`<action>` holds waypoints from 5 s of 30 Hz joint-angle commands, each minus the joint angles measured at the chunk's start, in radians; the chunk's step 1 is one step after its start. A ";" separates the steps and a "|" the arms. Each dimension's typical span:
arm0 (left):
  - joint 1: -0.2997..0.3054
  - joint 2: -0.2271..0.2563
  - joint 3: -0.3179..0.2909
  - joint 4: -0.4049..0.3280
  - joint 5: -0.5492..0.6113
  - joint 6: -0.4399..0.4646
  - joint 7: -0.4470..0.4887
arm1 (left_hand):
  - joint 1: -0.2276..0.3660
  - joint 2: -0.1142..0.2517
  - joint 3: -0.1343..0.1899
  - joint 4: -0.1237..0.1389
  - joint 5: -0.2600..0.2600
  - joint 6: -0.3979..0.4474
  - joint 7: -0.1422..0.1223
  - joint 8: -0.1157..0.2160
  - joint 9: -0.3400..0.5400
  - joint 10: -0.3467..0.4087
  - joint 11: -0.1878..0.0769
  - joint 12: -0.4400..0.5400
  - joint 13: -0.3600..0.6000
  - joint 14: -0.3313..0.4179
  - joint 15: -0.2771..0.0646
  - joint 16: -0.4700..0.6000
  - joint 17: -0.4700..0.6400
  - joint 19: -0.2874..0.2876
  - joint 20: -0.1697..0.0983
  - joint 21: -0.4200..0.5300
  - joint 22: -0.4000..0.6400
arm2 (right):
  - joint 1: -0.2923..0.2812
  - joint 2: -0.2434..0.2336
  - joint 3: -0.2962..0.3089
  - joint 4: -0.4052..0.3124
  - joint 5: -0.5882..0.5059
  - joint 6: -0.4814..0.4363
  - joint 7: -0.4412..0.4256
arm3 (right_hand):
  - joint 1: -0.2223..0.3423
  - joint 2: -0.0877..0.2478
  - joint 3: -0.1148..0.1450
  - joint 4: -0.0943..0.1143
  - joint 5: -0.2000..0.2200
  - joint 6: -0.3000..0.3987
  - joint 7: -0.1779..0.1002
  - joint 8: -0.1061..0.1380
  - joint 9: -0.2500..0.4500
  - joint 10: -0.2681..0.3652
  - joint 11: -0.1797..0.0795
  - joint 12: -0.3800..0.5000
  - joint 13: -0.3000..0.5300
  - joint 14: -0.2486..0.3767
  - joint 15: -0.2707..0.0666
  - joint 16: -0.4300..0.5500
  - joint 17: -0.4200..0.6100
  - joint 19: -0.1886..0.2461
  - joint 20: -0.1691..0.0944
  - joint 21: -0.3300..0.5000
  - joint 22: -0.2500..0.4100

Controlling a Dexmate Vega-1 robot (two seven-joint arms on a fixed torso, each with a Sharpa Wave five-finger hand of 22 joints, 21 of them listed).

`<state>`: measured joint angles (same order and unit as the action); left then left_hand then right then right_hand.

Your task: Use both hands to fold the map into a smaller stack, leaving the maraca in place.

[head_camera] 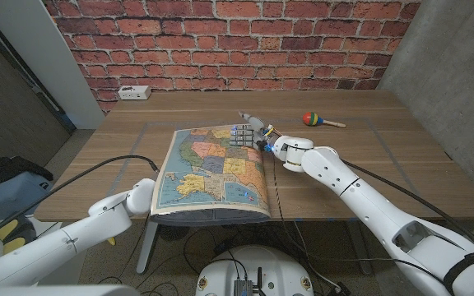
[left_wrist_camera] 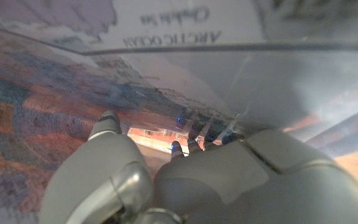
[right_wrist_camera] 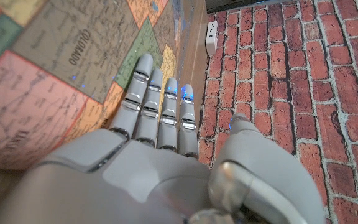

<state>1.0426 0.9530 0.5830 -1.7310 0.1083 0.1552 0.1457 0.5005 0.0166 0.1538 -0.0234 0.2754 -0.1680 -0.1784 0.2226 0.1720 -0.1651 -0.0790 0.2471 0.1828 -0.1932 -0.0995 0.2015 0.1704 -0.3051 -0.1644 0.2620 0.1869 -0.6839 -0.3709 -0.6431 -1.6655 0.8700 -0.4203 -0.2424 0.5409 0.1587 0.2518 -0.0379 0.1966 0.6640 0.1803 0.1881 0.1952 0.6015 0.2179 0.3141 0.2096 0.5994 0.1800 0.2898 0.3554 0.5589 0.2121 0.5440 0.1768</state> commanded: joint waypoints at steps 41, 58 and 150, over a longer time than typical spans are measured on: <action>0.087 -0.059 -0.165 -0.039 0.026 -0.037 0.310 | 0.031 0.128 0.080 -0.008 -0.061 0.191 0.055 -0.013 0.002 0.183 0.004 0.000 -0.002 0.252 0.063 -0.003 0.000 0.390 0.275 0.015 0.000 | 0.401 -0.062 -0.505 0.002 -0.819 -0.401 0.324 | -0.018 0.016 0.147 0.026 -0.007 -0.056 -0.094 0.007 0.002 -0.092 -0.085 -0.091 -0.002 -0.097 -0.128 -0.068 -0.053 -0.056 -0.039 -0.112 -0.003; 0.119 -0.062 -0.195 -0.055 0.083 -0.103 0.395 | 0.029 0.100 0.071 -0.025 -0.078 0.230 0.052 -0.018 0.003 0.242 0.001 0.001 0.000 0.278 0.074 -0.009 0.001 0.382 0.279 -0.002 0.000 | 0.535 -0.008 -0.708 0.054 -0.983 -0.492 0.504 | 0.127 -0.008 0.270 -0.115 -0.009 -0.049 -0.124 0.007 0.001 -0.103 -0.108 -0.109 -0.002 -0.145 -0.174 -0.090 -0.104 -0.135 -0.072 -0.186 -0.003; 0.386 0.042 -0.564 -0.365 0.007 -0.076 -0.150 | -0.052 0.051 0.177 -0.123 -0.096 0.756 0.127 0.029 0.011 0.611 0.030 0.078 0.060 0.624 0.028 0.006 0.008 0.612 0.340 0.097 0.014 | 0.590 -0.108 -0.801 -0.143 -1.067 -0.714 0.509 | 0.209 -0.039 0.214 -0.095 -0.012 -0.150 -0.169 -0.007 0.003 -0.238 -0.158 -0.125 0.001 -0.303 -0.211 -0.085 -0.116 -0.159 -0.114 -0.273 0.000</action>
<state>1.4299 0.8814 -0.0090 -2.0106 0.1730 -0.1464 0.2411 0.4208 0.0627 0.3214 -0.1332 0.1766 0.5359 -0.0440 0.2401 0.1818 0.4261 -0.0438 0.3340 0.2538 0.4246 -0.0456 0.2171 0.1842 0.2923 0.1779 0.3534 0.2048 -0.1056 -0.4706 -1.4398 -1.7953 -0.2137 -1.1262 0.2858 0.7567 0.1172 0.4679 -0.1320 0.1849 0.5157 0.0106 0.1813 0.1952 0.3735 0.0587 0.1886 0.2079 0.3045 -0.0327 0.2050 0.2355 0.4019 0.0981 0.2735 0.1767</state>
